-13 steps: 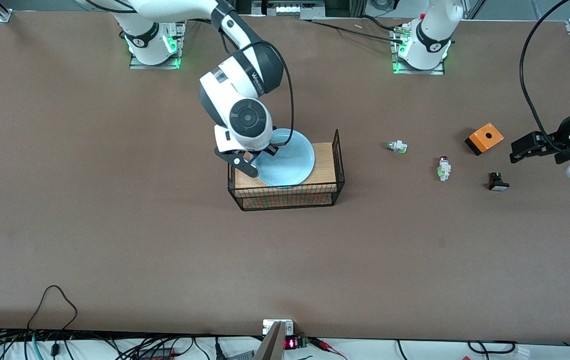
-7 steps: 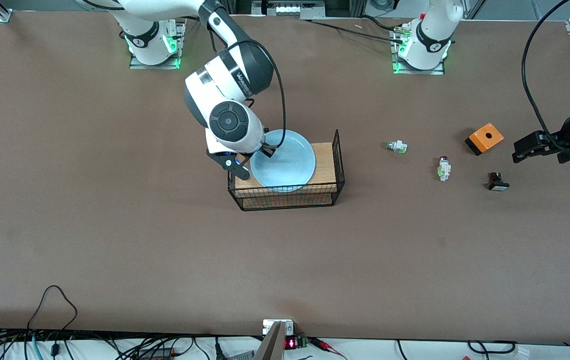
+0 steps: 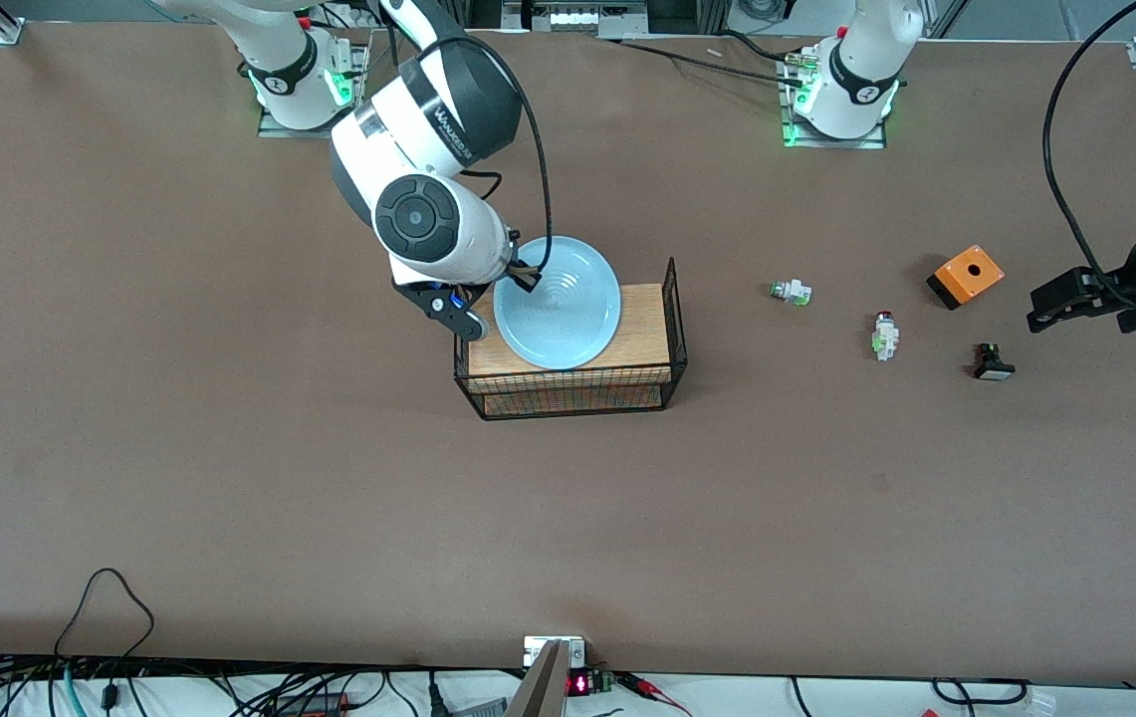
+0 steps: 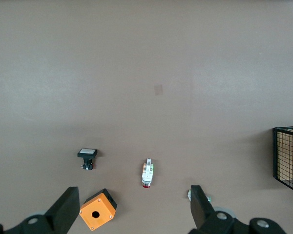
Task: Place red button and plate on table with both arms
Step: 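Lift the blue plate by its rim with the right gripper, then carry the blue plate out of the basket with the right gripper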
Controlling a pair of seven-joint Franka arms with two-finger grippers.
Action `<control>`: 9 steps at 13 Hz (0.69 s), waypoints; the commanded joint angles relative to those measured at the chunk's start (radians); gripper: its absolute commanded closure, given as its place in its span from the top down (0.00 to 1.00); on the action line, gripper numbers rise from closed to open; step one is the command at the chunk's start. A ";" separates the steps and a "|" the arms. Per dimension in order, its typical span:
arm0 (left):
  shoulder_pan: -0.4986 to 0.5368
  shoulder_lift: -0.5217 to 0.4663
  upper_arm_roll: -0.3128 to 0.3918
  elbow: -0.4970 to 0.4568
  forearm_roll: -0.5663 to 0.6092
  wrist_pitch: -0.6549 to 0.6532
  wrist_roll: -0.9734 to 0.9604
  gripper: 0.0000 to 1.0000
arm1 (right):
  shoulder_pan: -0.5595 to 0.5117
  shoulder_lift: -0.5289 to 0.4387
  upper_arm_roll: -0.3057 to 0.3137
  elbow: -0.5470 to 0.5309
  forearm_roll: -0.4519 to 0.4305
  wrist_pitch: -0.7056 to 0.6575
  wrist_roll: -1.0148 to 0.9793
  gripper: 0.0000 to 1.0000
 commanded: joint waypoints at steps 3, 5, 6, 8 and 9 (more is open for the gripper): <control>0.006 -0.055 -0.006 -0.071 -0.012 0.021 -0.002 1.00 | 0.003 -0.034 0.009 0.000 0.022 -0.088 0.040 0.00; 0.006 -0.070 -0.006 -0.097 -0.011 0.047 -0.002 1.00 | 0.003 -0.050 0.009 0.000 0.028 -0.120 0.041 0.00; 0.006 -0.070 -0.006 -0.103 -0.011 0.056 -0.002 1.00 | 0.003 -0.060 0.009 0.000 0.037 -0.141 0.049 0.00; 0.006 -0.066 -0.006 -0.094 -0.011 0.047 -0.002 1.00 | 0.003 -0.096 0.009 0.000 0.044 -0.184 0.066 0.00; 0.006 -0.066 -0.006 -0.094 -0.011 0.042 0.000 1.00 | 0.003 -0.116 0.009 0.000 0.042 -0.215 0.069 0.00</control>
